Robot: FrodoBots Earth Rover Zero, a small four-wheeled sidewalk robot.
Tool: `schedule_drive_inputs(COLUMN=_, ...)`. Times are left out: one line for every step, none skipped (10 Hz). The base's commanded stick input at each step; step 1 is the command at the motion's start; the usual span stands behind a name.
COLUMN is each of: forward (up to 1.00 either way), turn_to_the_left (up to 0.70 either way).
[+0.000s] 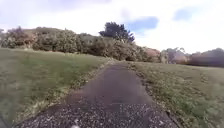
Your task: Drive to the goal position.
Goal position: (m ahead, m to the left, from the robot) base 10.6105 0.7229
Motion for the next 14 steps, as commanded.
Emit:
schedule_drive_inputs(forward=0.85, turn_to_the_left=0.00)
schedule_drive_inputs(forward=0.85, turn_to_the_left=0.00)
schedule_drive_inputs(forward=0.85, turn_to_the_left=0.00)
schedule_drive_inputs(forward=0.85, turn_to_the_left=0.00)
schedule_drive_inputs(forward=0.85, turn_to_the_left=0.00)
schedule_drive_inputs(forward=0.85, turn_to_the_left=0.00)
schedule_drive_inputs(forward=0.85, turn_to_the_left=0.00)
schedule_drive_inputs(forward=0.85, turn_to_the_left=0.00)
schedule_drive_inputs(forward=0.85, turn_to_the_left=0.00)
schedule_drive_inputs(forward=0.85, turn_to_the_left=0.00)
schedule_drive_inputs(forward=0.85, turn_to_the_left=0.00)
schedule_drive_inputs(forward=0.85, turn_to_the_left=0.00)
schedule_drive_inputs(forward=0.85, turn_to_the_left=0.00)
schedule_drive_inputs(forward=0.85, turn_to_the_left=0.00)
